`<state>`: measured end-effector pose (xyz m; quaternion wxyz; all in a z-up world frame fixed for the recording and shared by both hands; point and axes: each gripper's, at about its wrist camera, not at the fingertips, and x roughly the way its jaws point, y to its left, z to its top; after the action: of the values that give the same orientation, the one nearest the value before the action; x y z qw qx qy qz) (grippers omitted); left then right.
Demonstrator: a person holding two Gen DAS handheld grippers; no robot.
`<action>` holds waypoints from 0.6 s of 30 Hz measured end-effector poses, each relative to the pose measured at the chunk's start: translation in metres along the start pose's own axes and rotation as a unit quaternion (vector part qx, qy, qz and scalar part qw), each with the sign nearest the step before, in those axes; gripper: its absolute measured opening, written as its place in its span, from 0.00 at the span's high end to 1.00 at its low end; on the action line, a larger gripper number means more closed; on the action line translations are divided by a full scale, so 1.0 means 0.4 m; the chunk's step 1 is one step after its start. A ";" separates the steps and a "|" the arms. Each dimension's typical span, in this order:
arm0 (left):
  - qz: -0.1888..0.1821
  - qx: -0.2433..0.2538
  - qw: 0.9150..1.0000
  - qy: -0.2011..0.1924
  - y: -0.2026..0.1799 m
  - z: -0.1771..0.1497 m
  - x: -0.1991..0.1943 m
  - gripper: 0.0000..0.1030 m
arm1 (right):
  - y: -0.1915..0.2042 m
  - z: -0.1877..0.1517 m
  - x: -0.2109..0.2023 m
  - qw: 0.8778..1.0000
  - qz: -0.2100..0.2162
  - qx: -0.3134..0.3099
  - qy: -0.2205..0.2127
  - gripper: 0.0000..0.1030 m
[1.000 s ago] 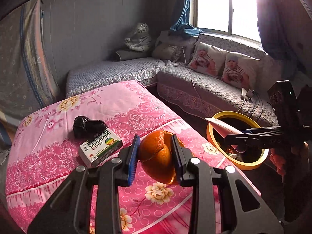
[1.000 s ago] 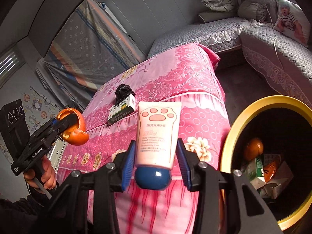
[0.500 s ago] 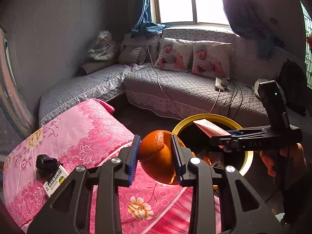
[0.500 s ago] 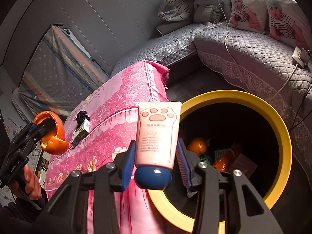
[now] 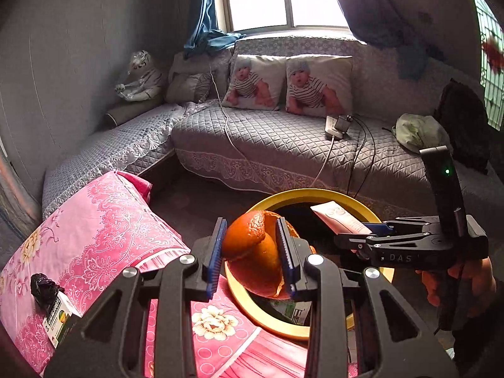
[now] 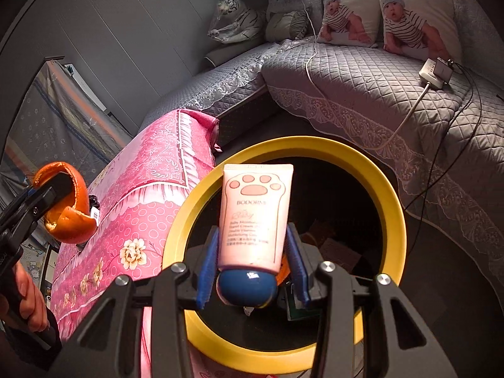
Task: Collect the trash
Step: 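Open both tools over the yellow-rimmed bin to drop the tube and peel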
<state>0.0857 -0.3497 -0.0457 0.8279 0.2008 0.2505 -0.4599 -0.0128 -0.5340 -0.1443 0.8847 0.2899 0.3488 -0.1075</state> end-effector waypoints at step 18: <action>-0.042 -0.150 0.988 0.020 0.120 -0.017 0.139 0.27 | -0.050 -0.003 -0.028 0.999 -0.031 0.029 -0.014 0.44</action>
<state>0.1505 -0.3589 -0.0798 0.8232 0.0733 0.3414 -0.4477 -0.0296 -0.5496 -0.1462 0.8769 0.3025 0.3424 -0.1491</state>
